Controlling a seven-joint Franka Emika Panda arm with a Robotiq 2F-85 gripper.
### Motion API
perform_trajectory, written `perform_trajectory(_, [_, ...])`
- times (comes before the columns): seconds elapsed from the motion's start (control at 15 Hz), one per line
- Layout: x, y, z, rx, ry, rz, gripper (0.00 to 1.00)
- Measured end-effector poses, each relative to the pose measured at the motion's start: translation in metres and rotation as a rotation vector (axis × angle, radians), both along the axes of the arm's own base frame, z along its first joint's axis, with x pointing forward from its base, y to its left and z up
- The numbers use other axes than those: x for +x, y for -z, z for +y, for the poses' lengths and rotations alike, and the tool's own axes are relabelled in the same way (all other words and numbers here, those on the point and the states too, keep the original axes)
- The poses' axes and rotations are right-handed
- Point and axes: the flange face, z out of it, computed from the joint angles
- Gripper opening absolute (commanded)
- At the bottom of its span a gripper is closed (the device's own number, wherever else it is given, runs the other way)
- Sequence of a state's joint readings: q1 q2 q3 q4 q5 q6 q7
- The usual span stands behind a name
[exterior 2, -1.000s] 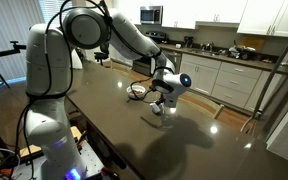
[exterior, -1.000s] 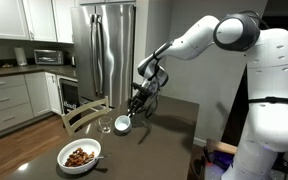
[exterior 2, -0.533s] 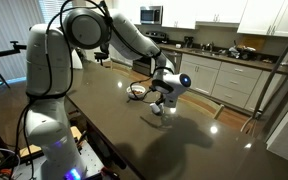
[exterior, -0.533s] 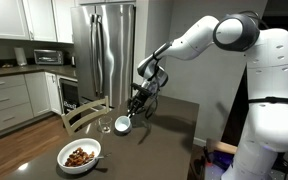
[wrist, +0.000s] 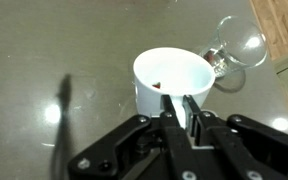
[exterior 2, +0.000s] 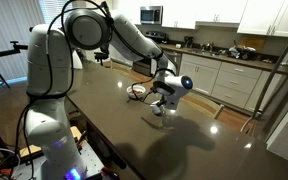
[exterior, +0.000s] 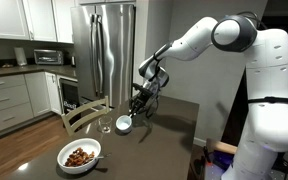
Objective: Slide the white mug to the right, pour the contents in the white mug into the bowl
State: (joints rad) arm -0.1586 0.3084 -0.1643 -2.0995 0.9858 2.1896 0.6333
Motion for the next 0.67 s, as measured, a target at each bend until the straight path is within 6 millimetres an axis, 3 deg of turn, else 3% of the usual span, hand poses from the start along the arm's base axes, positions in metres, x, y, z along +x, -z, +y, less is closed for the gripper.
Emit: perform_trajectory(0.67, [-0.003, 0.02, -0.033, 0.07, 0.067, 0.036, 0.07])
